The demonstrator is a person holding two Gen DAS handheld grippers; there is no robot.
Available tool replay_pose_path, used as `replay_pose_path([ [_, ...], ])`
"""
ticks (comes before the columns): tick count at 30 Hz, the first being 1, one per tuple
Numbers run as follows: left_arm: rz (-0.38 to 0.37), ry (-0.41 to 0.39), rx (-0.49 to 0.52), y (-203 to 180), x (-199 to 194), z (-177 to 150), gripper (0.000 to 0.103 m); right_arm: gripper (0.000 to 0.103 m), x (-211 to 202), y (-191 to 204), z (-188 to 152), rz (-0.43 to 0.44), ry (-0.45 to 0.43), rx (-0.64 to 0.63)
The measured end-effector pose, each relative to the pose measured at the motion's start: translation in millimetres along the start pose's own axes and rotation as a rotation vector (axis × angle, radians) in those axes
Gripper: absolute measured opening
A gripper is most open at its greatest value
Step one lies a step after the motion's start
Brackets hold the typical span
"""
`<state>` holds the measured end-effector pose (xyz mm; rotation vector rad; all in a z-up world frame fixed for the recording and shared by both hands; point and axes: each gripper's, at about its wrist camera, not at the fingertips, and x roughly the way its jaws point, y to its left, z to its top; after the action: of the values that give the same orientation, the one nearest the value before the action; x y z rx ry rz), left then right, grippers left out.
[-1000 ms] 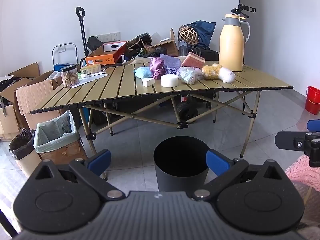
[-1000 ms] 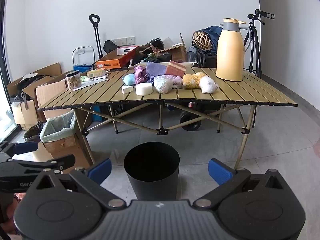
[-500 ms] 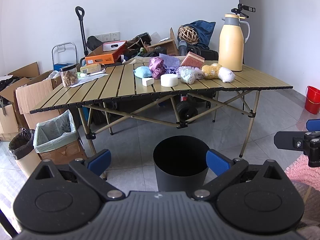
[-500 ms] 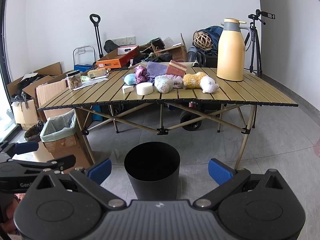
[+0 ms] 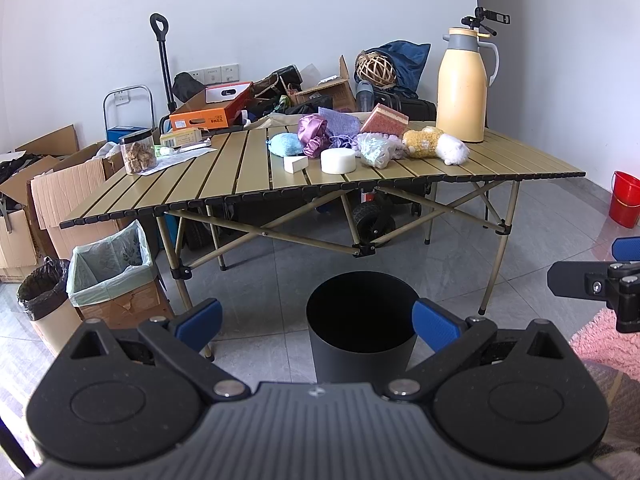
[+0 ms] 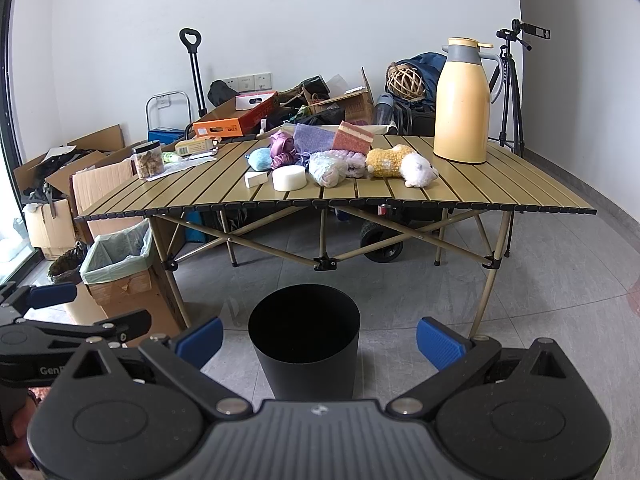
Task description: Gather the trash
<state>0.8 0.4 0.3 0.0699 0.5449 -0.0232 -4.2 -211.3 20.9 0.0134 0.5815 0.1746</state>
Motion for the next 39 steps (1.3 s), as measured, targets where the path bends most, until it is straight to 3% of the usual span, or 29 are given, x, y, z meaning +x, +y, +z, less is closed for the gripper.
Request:
replay_pose_path([
  [39,-0.001,-0.003,0.001,0.2,-0.4,0.3,0.103,0.103,-4.4,1.2,2.4,0.001,-0.014,0.003],
])
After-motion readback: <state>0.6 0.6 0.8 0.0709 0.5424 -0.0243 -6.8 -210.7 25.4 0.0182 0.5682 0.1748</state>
